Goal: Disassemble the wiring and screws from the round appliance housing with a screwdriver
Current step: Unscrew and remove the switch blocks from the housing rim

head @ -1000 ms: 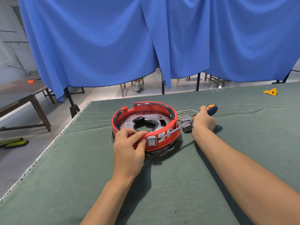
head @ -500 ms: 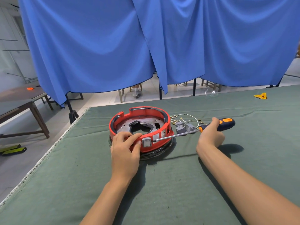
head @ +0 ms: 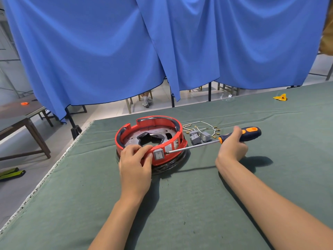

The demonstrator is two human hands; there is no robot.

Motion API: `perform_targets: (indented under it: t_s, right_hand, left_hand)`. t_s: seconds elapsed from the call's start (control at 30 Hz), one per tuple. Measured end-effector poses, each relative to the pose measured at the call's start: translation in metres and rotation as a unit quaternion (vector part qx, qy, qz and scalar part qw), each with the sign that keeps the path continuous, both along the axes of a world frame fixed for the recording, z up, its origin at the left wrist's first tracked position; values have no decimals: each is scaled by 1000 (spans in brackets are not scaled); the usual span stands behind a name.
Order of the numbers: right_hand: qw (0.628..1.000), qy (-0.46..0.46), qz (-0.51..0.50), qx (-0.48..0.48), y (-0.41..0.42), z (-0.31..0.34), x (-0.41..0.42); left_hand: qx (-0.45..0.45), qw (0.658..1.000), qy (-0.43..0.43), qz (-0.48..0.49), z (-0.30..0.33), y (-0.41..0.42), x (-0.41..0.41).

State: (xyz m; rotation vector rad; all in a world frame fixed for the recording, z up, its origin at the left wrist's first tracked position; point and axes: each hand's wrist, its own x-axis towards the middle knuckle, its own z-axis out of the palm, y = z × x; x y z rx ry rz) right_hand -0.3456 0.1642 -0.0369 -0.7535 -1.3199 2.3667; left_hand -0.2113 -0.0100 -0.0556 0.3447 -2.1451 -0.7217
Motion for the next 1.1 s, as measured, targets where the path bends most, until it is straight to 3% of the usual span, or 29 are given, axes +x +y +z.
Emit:
perform_targets:
  t_s: [1.1]
  right_hand:
    - [999,-16,0,40,-1,-6,0]
  left_hand:
    - [11,1000,7,4,2,1,-1]
